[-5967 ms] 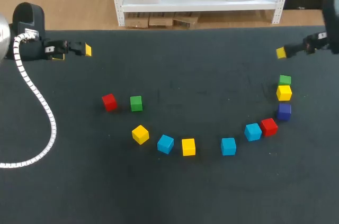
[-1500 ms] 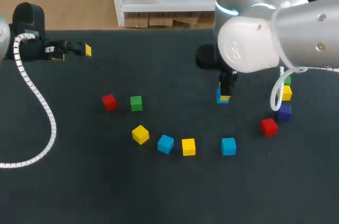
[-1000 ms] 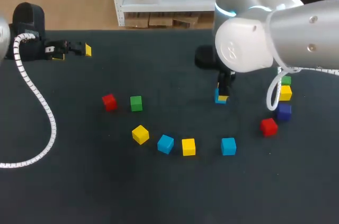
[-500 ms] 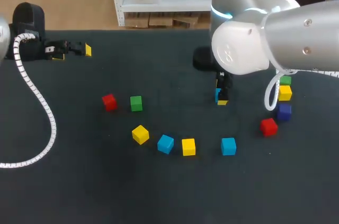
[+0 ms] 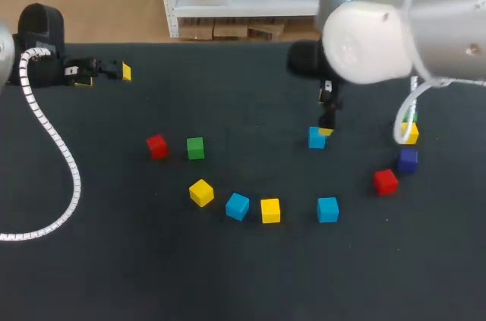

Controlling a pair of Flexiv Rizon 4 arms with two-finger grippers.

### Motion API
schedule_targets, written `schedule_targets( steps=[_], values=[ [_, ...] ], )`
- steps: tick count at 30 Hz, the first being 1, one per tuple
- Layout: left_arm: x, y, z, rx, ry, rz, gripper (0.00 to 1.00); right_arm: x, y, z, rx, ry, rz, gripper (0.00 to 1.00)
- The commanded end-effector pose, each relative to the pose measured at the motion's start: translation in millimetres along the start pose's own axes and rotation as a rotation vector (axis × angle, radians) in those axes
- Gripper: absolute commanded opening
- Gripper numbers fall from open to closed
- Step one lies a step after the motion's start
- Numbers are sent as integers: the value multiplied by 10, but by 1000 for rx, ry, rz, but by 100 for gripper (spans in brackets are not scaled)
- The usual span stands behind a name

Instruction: Place the blue cubes, place green cubes on the blue cubes, place the yellow cubes on the green cubes, then place the red cubes on the yellow cubes, and place purple cube on the red cubes.

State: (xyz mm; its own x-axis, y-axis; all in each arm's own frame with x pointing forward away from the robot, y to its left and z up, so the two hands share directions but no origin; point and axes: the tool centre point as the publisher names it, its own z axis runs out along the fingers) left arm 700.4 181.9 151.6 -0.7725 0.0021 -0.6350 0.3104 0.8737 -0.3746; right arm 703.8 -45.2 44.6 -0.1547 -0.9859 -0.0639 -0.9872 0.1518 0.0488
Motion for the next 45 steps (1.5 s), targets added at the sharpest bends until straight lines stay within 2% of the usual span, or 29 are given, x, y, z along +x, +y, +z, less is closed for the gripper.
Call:
schedule_targets(
  steps=[1, 9, 18, 22, 30, 45],
  values=[
    [12, 24, -1, 11, -6, 2, 100, 151, 442, -258, 59, -26, 1, 100],
    [12, 24, -1, 11, -6, 2, 100, 186, 1018, -395, 73, -72, -32, 100],
    [12, 24, -1, 11, -6, 2, 100, 171, 1571, -195, 80, -28, -136, 100],
    [12, 24, -1, 11, -6, 2, 100, 155, 1707, -61, 62, -15, -171, 100],
    [12, 24, -1, 11, -6, 2, 100, 171, 1819, 154, 78, 33, -230, 100],
    [12, 24, -1, 11, -6, 2, 100, 165, 1688, 539, 17, 28, -214, 100]
  ],
)
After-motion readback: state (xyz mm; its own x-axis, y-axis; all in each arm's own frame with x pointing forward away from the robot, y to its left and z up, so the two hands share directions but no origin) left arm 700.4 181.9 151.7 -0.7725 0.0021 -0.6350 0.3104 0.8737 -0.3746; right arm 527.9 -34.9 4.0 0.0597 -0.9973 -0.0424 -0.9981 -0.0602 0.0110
